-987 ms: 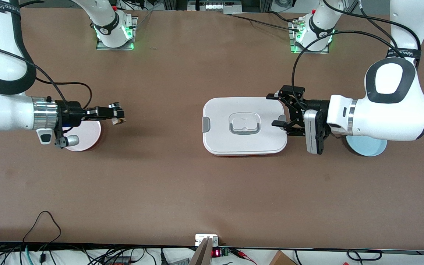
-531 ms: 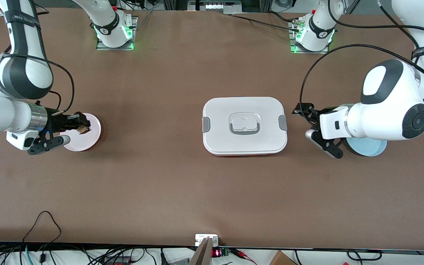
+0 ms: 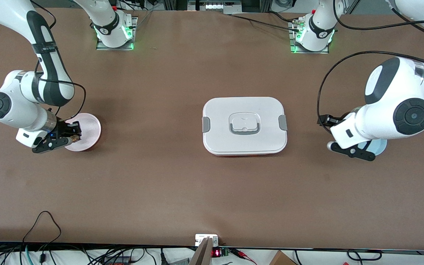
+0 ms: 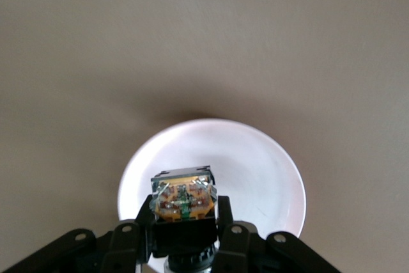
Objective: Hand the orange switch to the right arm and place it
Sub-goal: 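Lower the switch onto the white plate while the left gripper retreats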
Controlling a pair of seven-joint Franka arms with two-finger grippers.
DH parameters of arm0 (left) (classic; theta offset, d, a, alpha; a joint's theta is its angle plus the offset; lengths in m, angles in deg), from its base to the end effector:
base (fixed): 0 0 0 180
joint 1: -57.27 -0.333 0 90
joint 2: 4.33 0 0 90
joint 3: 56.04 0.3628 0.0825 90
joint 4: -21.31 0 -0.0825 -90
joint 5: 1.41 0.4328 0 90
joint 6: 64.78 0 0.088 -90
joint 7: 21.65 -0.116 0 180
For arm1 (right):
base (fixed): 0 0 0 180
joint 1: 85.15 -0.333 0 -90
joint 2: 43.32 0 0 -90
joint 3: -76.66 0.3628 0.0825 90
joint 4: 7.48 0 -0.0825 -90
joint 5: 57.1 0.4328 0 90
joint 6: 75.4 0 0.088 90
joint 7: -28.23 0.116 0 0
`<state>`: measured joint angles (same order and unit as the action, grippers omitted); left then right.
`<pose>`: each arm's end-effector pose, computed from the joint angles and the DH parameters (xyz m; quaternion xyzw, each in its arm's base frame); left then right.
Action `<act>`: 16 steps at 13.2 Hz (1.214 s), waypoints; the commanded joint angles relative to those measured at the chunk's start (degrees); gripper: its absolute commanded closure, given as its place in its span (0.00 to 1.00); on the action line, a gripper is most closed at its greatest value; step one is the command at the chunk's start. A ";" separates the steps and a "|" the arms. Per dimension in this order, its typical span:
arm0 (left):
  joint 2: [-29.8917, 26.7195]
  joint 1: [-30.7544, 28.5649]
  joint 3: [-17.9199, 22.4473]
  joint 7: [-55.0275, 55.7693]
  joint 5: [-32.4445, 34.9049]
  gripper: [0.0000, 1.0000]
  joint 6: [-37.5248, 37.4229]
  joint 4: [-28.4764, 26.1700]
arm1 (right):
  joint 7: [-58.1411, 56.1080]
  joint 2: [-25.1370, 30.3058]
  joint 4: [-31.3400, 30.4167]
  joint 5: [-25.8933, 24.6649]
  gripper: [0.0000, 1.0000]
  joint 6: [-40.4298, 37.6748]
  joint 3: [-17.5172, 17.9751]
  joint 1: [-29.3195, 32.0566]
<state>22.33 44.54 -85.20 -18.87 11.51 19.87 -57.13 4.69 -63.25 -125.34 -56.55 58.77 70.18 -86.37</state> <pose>0.7055 -0.1103 0.4782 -0.9818 0.1178 0.1471 0.0251 0.6313 -0.0564 0.2608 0.9868 0.1581 -0.0335 0.0079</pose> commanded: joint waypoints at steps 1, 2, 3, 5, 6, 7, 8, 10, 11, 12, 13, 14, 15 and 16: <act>-0.65 -0.62 0.16 2.04 2.29 0.00 -3.43 4.08 | -0.63 1.21 -6.41 -0.99 0.96 5.30 0.67 2.09; -0.73 -1.50 0.07 2.31 2.38 0.00 -3.43 4.96 | -0.63 0.42 -7.55 -0.99 0.90 7.06 0.67 2.27; -0.82 -2.03 0.07 2.31 2.46 0.00 -3.87 5.75 | -0.63 -0.72 -7.91 -0.99 0.90 7.77 0.59 2.45; -1.52 -3.78 0.07 2.31 2.29 0.00 -5.62 7.86 | -1.51 -1.96 -8.00 -0.99 0.92 9.17 0.67 3.15; -1.53 -4.05 0.07 2.31 2.29 0.00 -5.63 8.39 | -2.12 -1.96 -8.00 -0.99 0.93 9.18 0.67 3.24; -1.70 -4.14 0.07 2.31 2.20 0.00 -5.72 8.48 | -3.26 -1.96 -7.92 -0.99 0.94 9.27 0.67 4.02; -1.88 -4.32 -0.10 2.31 2.20 0.00 -5.72 8.48 | -3.70 -2.13 -7.92 -0.99 0.94 9.62 0.67 4.20; -3.97 -4.59 2.16 1.61 1.59 0.00 -5.02 8.57 | -3.19 -2.49 -7.83 -0.99 0.94 10.32 0.67 3.94; -5.12 -2.58 5.14 1.61 1.24 0.00 -4.93 8.31 | -3.01 -3.01 -7.74 -0.90 0.94 11.20 0.76 3.77; -6.00 -0.82 7.35 1.61 0.71 0.00 -4.93 8.31 | -3.01 -3.88 -7.65 -0.99 0.93 12.68 0.76 3.77; -7.66 0.67 10.33 1.61 -0.60 0.00 -4.49 7.70 | -3.01 -4.85 -7.65 -0.90 0.91 14.09 0.76 3.85; -9.59 1.91 12.79 1.78 -2.70 0.00 -2.57 5.78 | -3.01 -5.21 -7.65 -0.90 0.88 14.45 0.76 3.85; -12.14 2.36 15.25 2.04 -4.72 0.00 0.14 2.80 | -2.92 -4.86 -7.48 -0.99 0.77 14.02 0.85 3.68; -14.51 3.23 17.10 2.13 -6.22 0.00 3.13 -0.80 | -3.53 -4.43 -7.04 -0.90 0.53 13.93 1.02 3.51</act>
<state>13.94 45.98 -72.44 -17.30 8.37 17.94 -50.05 1.95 -67.75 -132.86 -56.64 72.07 70.43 -83.16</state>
